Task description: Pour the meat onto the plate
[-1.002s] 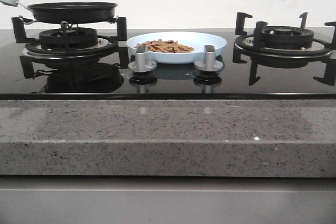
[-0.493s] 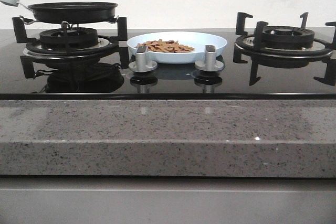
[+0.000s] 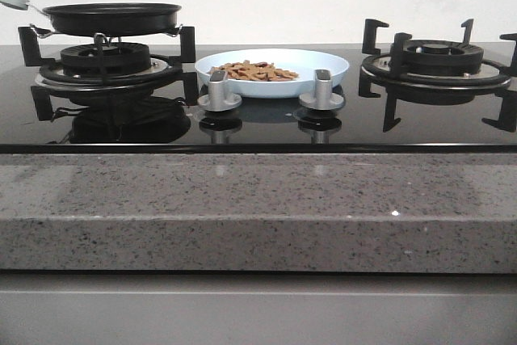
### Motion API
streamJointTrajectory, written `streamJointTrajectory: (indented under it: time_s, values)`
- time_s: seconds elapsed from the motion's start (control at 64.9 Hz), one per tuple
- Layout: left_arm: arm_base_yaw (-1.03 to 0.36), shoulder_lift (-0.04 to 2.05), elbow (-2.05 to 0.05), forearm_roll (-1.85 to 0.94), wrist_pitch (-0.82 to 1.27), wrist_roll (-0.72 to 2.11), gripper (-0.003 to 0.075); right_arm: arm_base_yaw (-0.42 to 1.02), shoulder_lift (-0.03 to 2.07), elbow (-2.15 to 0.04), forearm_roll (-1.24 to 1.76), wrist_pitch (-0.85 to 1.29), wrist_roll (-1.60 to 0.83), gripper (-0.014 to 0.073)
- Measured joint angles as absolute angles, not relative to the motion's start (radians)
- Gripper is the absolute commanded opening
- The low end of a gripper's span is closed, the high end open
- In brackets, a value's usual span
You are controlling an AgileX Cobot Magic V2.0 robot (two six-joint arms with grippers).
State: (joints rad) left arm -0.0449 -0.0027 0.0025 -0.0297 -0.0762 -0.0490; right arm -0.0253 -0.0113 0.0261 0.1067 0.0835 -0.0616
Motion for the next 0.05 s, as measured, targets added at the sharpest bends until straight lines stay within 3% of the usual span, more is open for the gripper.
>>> streamJointTrajectory:
  time_s: [0.046]
  values:
    - [-0.045, -0.003, 0.003, -0.030, -0.076, -0.049, -0.0020, -0.025, -0.011, 0.026, 0.107, 0.084, -0.062, -0.0115]
